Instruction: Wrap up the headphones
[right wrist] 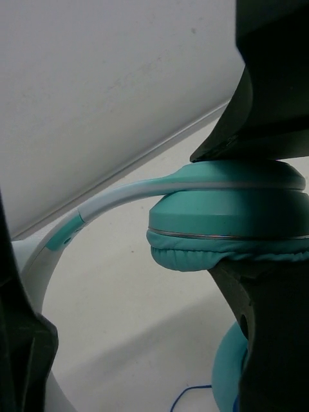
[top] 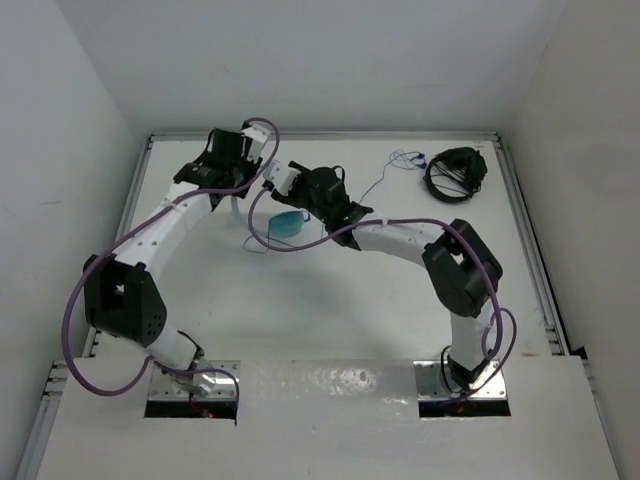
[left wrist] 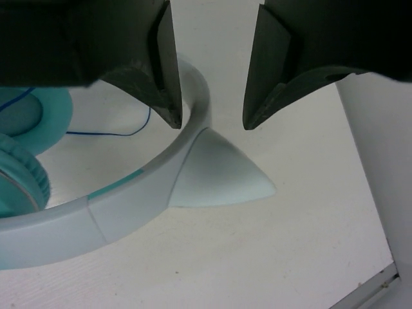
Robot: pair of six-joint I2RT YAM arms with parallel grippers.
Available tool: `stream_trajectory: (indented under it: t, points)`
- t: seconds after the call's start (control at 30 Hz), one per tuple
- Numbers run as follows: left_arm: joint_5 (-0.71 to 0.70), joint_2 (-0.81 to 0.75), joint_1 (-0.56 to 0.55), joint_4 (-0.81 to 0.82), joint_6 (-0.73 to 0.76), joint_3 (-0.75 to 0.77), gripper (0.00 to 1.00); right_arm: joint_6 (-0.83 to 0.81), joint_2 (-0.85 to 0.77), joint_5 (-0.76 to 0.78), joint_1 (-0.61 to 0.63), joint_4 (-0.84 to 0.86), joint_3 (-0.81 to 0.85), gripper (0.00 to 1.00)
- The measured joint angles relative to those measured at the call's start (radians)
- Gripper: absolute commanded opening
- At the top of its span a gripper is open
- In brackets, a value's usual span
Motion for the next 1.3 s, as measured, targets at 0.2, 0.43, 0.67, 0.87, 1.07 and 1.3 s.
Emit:
stream_trajectory:
  t: [0.2,0.43,0.67,0.87,1.07,1.3]
  points:
    - [-0.085,0.023,-0.003,0.078,-0.007,-0.047,0.39,0.071,0.000,0.018,-0.002,-0.072,0.000,0.00]
    - [-0.097,0.035,-0.017,0.101,-0.037,-0.074,0.40,0.109,-0.002,0.013,-0.006,-0.117,0.000,0.00]
    - [-0.068,0.038,-0.014,0.087,-0.048,-0.088,0.60,0.135,-0.003,0.022,-0.012,-0.193,0.035,0.00]
    - [-0.032,0.032,-0.009,0.082,-0.053,-0.109,0.60,0.175,-0.003,0.062,-0.036,-0.222,0.066,0.00]
    - [-0.002,0.031,-0.010,0.083,-0.054,-0.113,0.44,0.192,-0.003,0.078,-0.047,-0.225,0.067,0.00]
    - [0.004,0.034,-0.010,0.099,-0.056,-0.113,0.54,0.206,-0.013,0.060,-0.049,-0.233,0.060,0.00]
